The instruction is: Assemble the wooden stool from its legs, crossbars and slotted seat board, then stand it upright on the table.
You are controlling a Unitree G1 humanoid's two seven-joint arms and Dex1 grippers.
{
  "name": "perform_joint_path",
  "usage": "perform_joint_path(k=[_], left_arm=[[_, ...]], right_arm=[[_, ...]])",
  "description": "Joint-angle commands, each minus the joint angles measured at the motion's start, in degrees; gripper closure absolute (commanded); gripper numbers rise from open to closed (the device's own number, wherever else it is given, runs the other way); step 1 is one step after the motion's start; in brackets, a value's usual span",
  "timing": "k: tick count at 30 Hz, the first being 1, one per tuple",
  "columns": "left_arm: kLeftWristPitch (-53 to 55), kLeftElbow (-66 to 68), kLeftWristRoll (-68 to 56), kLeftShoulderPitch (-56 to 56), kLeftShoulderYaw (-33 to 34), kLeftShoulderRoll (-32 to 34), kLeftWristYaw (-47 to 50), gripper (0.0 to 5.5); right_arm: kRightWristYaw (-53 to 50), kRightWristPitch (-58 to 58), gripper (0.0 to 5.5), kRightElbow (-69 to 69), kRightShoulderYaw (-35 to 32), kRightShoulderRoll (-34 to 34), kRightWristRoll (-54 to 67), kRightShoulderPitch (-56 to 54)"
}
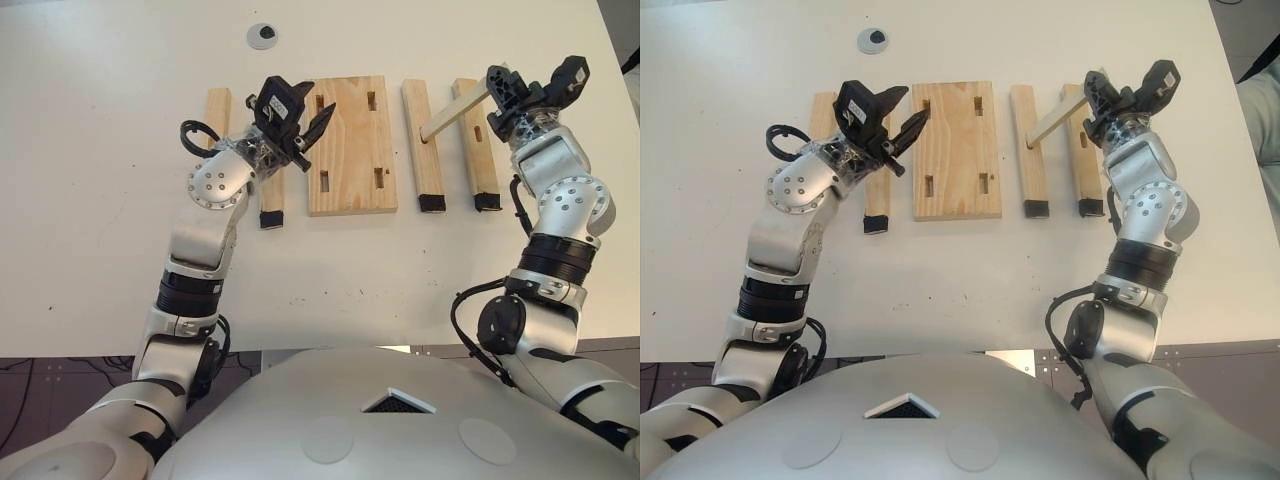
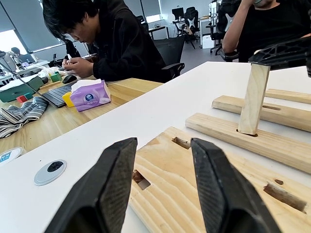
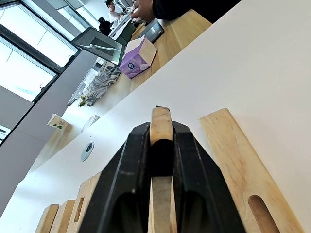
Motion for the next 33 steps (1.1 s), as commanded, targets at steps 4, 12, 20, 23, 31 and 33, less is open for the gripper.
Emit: perform_joint_path(k=[4, 12, 20, 23, 31, 33], left_arm=[[-0.8, 0.6, 0.8, 1.1, -0.3, -0.3, 0.8, 3.5], [-0.6, -0.3, 1.6, 2.2, -0.8, -0.1, 1.1, 3.5], [-0.8, -0.5, 2.0, 2.2, -0.5, -0.2, 1.5, 3.5], [-0.8, -0.5, 2.0, 2.2, -0.3, -0.1, 1.6, 3.5], [-0.8, -0.3, 1.9, 2.2, 0.2, 0.5, 1.6, 3.5], [-0.8, -0.3, 2.0, 2.2, 0.2, 0.5, 1.7, 3.5]], right_arm=[[0.3, -4.0, 5.08, -3.8, 4.4, -0.5, -6.0, 0.7], [0.5, -1.6, 5.08, -12.0, 12.4, 0.1, -12.1, 6.5], [3.1, -7.1, 5.08, -16.7, 21.3, -3.7, -22.9, 12.8], [6.8, -11.2, 5.08, -18.4, 24.6, -5.8, -26.3, 18.3], [9.1, -12.9, 5.08, -13.1, 22.7, -5.7, -26.2, 26.0], [9.2, -10.6, 5.08, -12.5, 24.2, -6.8, -27.6, 25.2]])
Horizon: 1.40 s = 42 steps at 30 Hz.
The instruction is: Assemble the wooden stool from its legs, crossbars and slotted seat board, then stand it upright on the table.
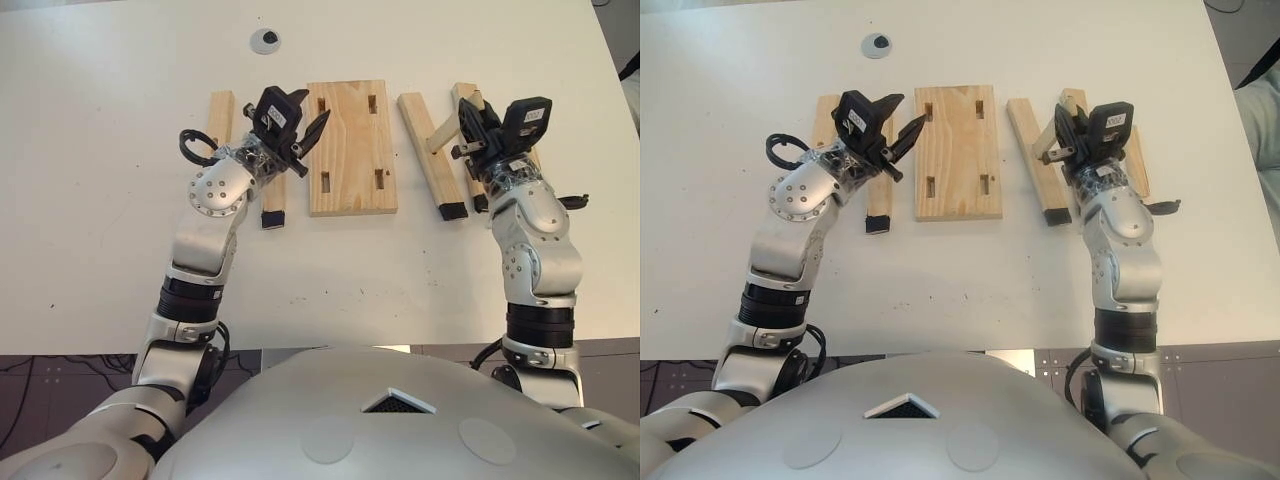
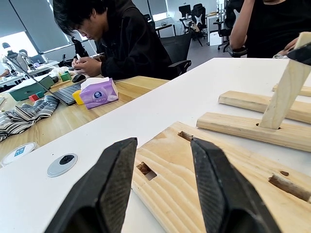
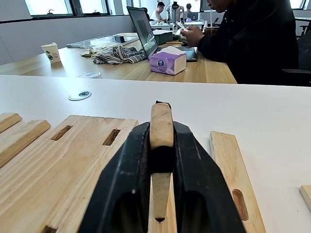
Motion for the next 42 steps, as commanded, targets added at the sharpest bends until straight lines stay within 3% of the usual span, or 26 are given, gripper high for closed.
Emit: perform_joint_path(k=[1, 7, 27, 28, 33, 40, 42], left_arm=[[0.1, -0.1, 0.7, 0.2, 0.2, 0.1, 0.5, 3.5], [-0.2, 0.4, 1.0, 0.3, -0.1, -0.7, 1.5, 3.5], [-1.8, 2.1, 1.4, 0.1, 0.9, -1.0, 3.0, 3.5], [-1.9, 2.2, 1.5, 0.0, 0.9, -1.1, 3.0, 3.5], [-2.2, 2.7, 1.6, -0.2, 1.3, -1.4, 3.1, 3.5], [-2.5, 3.3, 1.8, -0.8, 1.5, -1.7, 3.1, 3.5], [-2.7, 3.3, 1.9, -0.6, 1.4, -2.0, 3.4, 3.5]], right_arm=[[0.0, 8.9, 5.08, 6.4, 2.7, -2.6, -3.6, 2.8], [1.3, 15.8, 5.08, 4.7, 4.0, -5.1, -3.8, -4.5], [1.9, 16.5, 5.08, 5.9, 4.9, -4.9, -4.5, -1.5], [2.0, 16.4, 4.65, 6.1, 4.9, -4.9, -4.5, -1.4], [2.4, 16.3, 3.95, 6.4, 4.8, -4.6, -5.3, -1.5], [2.6, 18.3, 3.95, 3.5, 3.5, -4.8, -4.9, -4.3], [3.2, 19.6, 3.64, 2.2, 3.3, -5.2, -4.7, -5.6]])
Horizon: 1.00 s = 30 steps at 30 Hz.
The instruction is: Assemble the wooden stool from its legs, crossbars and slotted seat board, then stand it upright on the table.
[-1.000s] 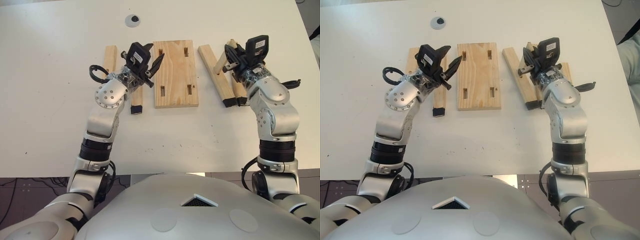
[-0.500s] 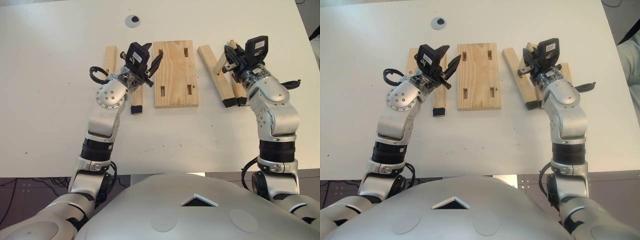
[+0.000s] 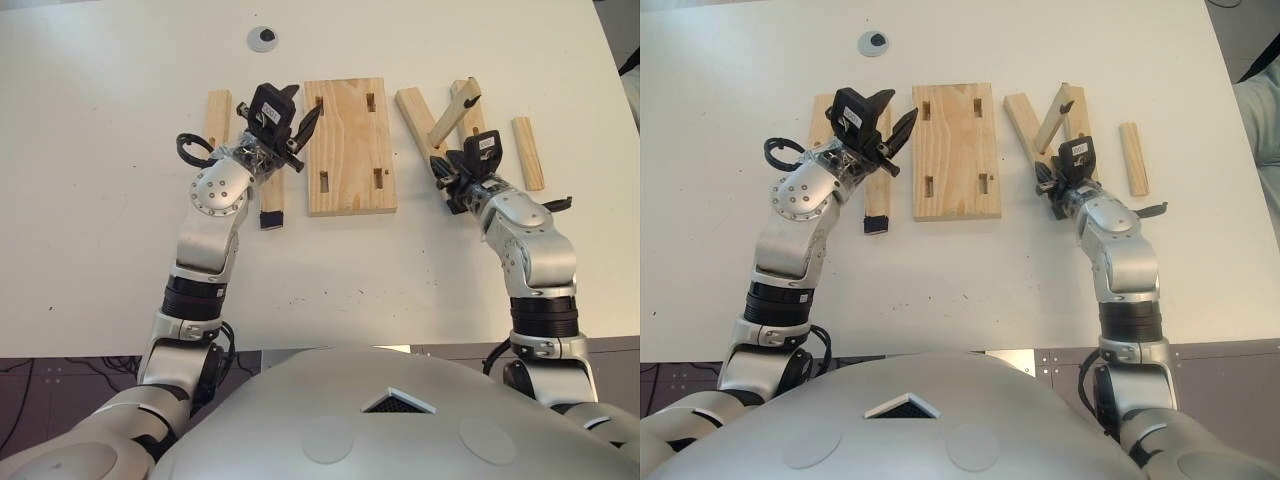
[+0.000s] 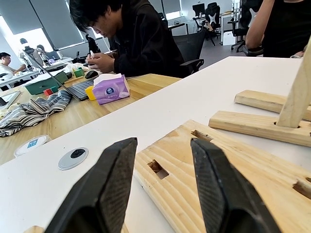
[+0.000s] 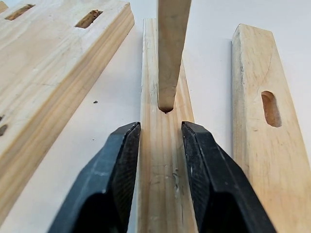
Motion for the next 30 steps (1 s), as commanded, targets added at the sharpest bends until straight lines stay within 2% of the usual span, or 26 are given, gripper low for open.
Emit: perform_joint_path(k=[1, 5, 16, 20, 26, 30], left_arm=[[-0.5, 0.4, 0.7, -0.2, 0.1, -0.4, 0.8, 3.5], [-0.6, 0.5, 0.8, 0.0, 0.1, -0.7, 1.3, 3.5], [-1.0, 1.0, 0.8, -0.4, 0.4, -0.7, 1.5, 3.5], [-1.1, 1.1, 0.8, -0.5, 0.3, -0.8, 1.4, 3.5], [-1.1, 1.3, 0.8, -0.6, 0.5, -0.7, 1.5, 3.5], [-0.6, 1.4, -0.5, -1.1, 1.5, -1.2, 1.4, 3.5]], right_arm=[[0.8, 2.5, 3.41, -2.6, -0.9, -1.2, 0.1, -3.0], [2.1, 4.4, 2.8, -2.8, -0.7, -2.3, -0.3, -4.9], [6.3, 7.1, 2.8, 3.9, 3.2, -4.2, -3.0, -2.3], [6.7, 7.6, 3.43, 4.0, 3.0, -3.7, -2.9, -1.3], [3.9, 1.4, 3.43, 3.7, -1.0, -0.7, -2.4, -2.6], [3.9, -4.2, 3.43, 1.6, -4.1, 0.6, -0.1, -7.3]])
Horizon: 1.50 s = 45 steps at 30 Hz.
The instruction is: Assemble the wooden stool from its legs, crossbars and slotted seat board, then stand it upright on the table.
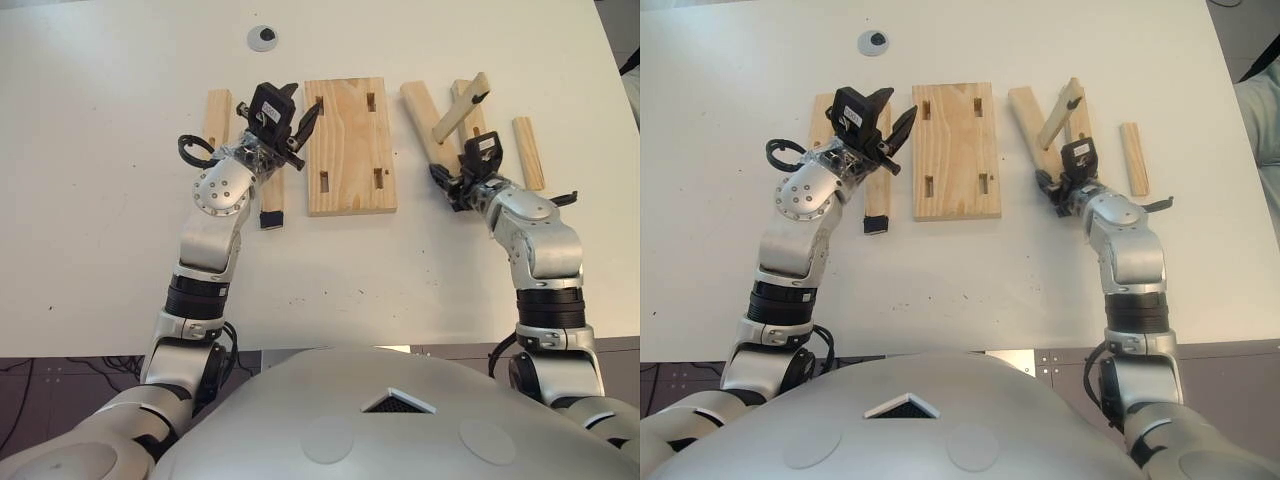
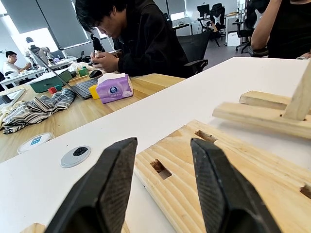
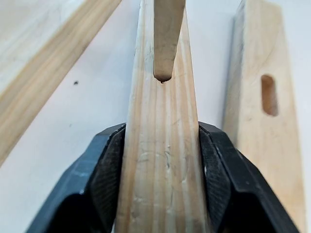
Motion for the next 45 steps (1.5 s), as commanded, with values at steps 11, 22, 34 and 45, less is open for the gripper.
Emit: perform_joint_path(k=[11, 22, 34, 45], left_arm=[[8.3, -3.8, -31.5, -5.0, 18.0, -6.2, -5.9, 3.5], [9.3, -9.2, -40.2, -1.6, 15.3, -3.2, -18.0, 3.5], [10.6, -11.0, -45.9, -0.6, 14.1, -2.8, -22.2, 3.5], [13.0, -12.8, -53.6, 1.3, 14.8, -1.9, -24.8, 3.26]], right_arm=[[20.5, 6.1, 3.44, -8.0, -0.1, -2.9, 16.7, -15.8], [33.6, 15.0, 3.44, -9.1, -1.7, -9.6, 29.0, -22.5], [39.1, 18.7, 3.44, -13.5, -1.5, -12.6, 35.7, -21.7], [42.0, 22.0, 3.44, -14.2, -2.4, -15.7, 42.1, -21.5]])
